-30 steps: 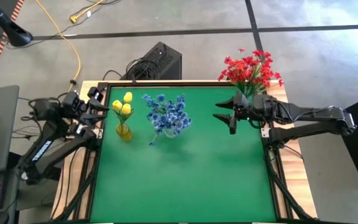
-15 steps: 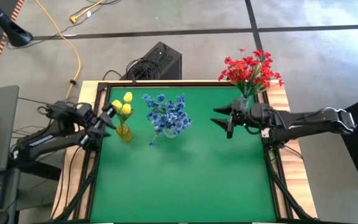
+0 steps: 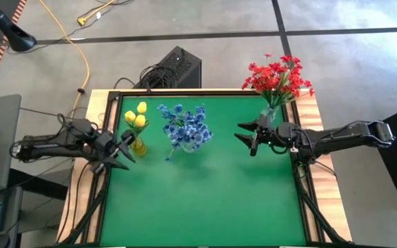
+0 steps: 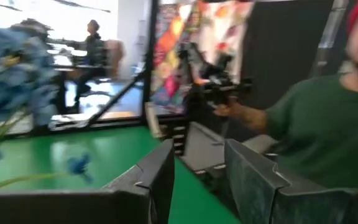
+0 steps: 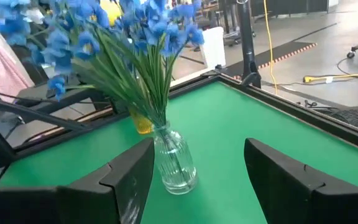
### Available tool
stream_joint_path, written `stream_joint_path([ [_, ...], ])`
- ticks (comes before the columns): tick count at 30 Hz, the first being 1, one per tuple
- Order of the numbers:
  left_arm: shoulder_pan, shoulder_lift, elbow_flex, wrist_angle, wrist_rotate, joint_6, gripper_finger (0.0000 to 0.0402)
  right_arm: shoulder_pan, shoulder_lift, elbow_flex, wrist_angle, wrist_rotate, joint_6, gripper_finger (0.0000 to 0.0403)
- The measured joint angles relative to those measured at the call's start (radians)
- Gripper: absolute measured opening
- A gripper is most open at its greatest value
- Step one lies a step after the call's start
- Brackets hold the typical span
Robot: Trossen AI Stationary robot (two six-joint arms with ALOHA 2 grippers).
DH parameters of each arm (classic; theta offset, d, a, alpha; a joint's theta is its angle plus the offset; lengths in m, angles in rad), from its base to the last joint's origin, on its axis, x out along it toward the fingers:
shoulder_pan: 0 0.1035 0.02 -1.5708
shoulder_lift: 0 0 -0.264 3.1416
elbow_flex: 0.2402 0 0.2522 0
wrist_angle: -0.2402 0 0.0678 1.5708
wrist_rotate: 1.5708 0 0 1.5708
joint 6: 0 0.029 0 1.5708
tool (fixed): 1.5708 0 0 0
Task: Sort flowers into vase by color
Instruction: Return to Home Position
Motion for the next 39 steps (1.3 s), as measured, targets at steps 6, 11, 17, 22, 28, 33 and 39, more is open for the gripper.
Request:
stream_joint_path([
  [6,-0.109,-0.006,-0.091,0.008,-0.252,0.037,0.0128,-0.020,0.000,-0.076,0.046,-0.007,-0.008,0.0276],
  [11,-0.152,-0.006,-0.179,0.085,-0.280,0.038,0.0128,-0.069,0.000,-0.105,0.067,-0.085,-0.009,0.0276],
  [17,-0.161,-0.006,-0.272,0.130,-0.302,0.038,0.0128,-0.144,0.000,-0.141,0.118,-0.151,-0.036,0.0276],
  [22,-0.161,-0.006,-0.305,0.134,-0.355,0.060,0.0128,-0.212,0.001,-0.166,0.178,-0.244,-0.067,0.0270],
  [28,-0.160,-0.006,-0.324,0.113,-0.438,0.101,0.0128,-0.287,0.001,-0.165,0.184,-0.346,-0.103,0.0176],
  [33,-0.157,-0.006,-0.324,0.111,-0.496,0.137,0.0128,-0.346,0.001,-0.165,0.171,-0.405,-0.172,0.0030],
  [39,-0.156,-0.006,-0.324,0.110,-0.569,0.171,0.0128,-0.395,0.001,-0.165,0.113,-0.450,-0.159,0.0026],
])
